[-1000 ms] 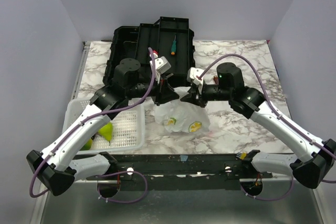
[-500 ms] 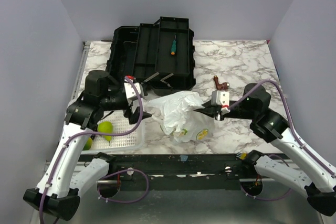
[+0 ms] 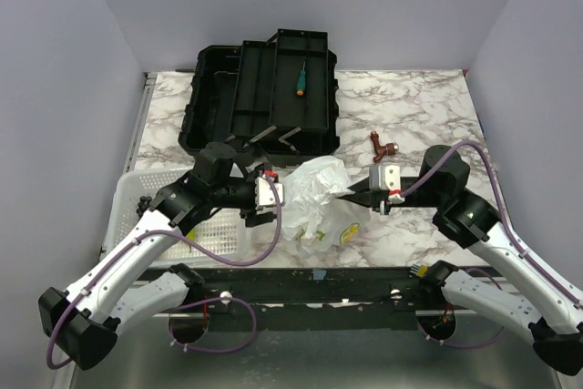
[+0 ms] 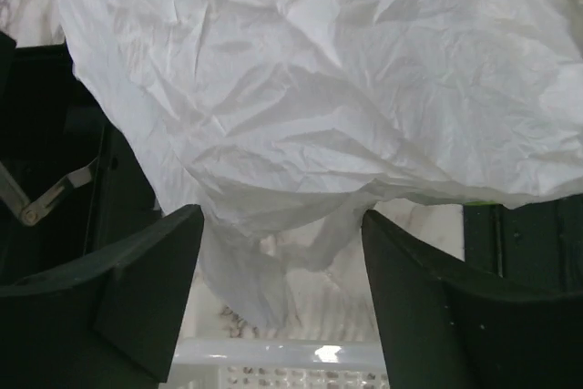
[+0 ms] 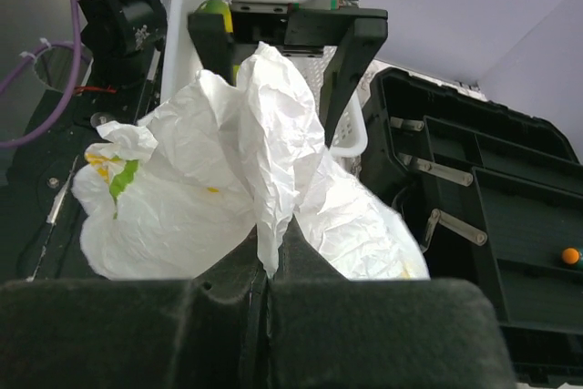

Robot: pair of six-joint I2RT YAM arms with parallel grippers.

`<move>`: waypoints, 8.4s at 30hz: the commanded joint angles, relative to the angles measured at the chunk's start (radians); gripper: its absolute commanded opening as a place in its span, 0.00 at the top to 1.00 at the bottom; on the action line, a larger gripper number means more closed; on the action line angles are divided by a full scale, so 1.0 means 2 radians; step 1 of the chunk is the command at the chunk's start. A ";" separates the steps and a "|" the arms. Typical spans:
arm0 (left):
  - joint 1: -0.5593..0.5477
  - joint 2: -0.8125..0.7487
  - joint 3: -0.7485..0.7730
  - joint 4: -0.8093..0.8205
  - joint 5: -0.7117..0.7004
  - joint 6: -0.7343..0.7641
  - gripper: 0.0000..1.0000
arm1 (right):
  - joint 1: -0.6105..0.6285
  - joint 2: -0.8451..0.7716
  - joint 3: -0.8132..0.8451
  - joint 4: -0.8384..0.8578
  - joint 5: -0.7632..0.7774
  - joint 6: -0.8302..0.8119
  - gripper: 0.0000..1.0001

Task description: Place the fake fruits into the plastic bag and tie a complex knot

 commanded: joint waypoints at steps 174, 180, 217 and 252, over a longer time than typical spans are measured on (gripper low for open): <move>0.224 -0.153 -0.059 0.320 0.109 -0.539 0.02 | -0.142 0.094 0.065 0.230 0.081 0.766 0.99; 0.136 -0.116 -0.102 0.386 0.054 -0.612 0.02 | -0.142 0.110 0.042 0.292 0.081 0.782 0.99; 0.250 -0.027 -0.001 0.023 0.135 -0.026 1.00 | -0.410 0.173 0.080 -0.234 -0.087 0.389 0.99; -0.091 -0.044 -0.070 0.038 -0.139 0.236 1.00 | -0.024 0.292 0.269 -0.133 0.219 0.112 0.00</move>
